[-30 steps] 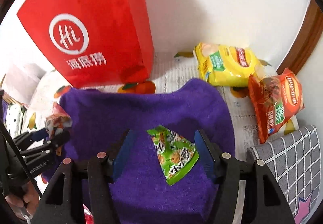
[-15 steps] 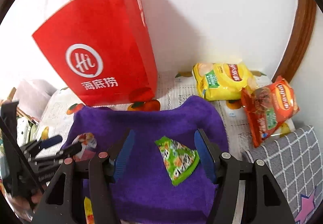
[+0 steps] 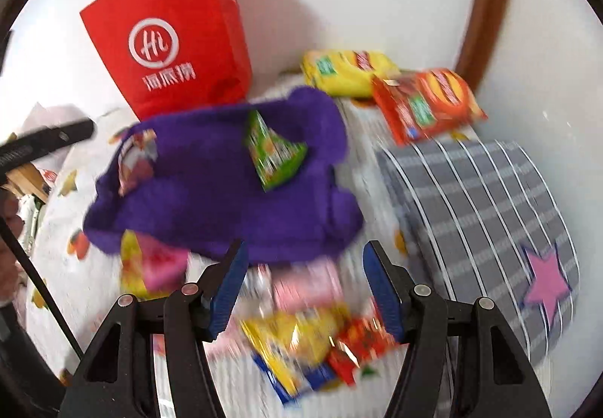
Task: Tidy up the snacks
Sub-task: 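Grasp the yellow crispy snack bag with the right tool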
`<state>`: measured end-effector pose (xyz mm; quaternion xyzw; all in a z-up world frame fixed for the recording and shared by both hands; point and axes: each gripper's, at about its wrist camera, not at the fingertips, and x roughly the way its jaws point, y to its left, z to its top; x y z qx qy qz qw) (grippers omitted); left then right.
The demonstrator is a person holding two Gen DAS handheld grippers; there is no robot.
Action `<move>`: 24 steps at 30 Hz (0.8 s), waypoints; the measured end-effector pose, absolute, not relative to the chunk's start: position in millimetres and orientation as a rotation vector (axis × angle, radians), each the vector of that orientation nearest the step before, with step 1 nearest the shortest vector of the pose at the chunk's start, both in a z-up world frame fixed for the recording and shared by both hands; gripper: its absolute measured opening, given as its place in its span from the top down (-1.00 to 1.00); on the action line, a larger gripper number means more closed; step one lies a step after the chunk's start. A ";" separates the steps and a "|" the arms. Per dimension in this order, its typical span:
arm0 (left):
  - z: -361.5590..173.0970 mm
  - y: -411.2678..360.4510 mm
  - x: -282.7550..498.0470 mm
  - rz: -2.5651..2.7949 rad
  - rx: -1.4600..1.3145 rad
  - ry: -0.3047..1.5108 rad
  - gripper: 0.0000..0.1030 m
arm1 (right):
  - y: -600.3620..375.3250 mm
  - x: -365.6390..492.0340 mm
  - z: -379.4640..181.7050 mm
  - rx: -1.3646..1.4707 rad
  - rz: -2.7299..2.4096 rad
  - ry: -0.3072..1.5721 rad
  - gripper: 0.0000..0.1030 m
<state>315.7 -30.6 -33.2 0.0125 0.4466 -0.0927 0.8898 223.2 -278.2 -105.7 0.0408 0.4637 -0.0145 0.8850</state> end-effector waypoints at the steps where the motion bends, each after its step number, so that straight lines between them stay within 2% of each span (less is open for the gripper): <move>1: -31.2 -30.8 307.4 -0.197 0.027 0.925 -0.55 | -279.4 212.8 -110.3 0.092 -0.035 0.968 -0.22; 4: -29.9 -29.7 287.8 -0.207 0.035 0.923 -0.55 | -279.8 195.7 -129.0 0.118 -0.025 0.978 -0.22; 7: -33.5 -27.4 271.2 -0.216 0.060 0.931 -0.55 | -277.0 188.6 -154.7 0.098 -0.060 1.026 -0.05; 10: -32.8 -22.4 261.8 -0.198 0.062 0.944 -0.55 | -279.3 188.9 -166.4 0.150 -0.065 1.006 -0.05; 14: -28.1 -13.4 247.3 -0.183 0.067 0.933 -0.55 | -277.0 197.1 -170.4 0.166 -0.077 0.977 -0.09; 21: -47.0 -16.5 235.6 -0.181 0.063 0.969 -0.55 | -275.4 191.4 -171.1 0.176 -0.067 0.968 0.20; 24: -62.0 -25.8 233.0 -0.192 0.060 1.000 -0.55 | -276.4 179.3 -163.9 0.194 -0.048 0.939 0.20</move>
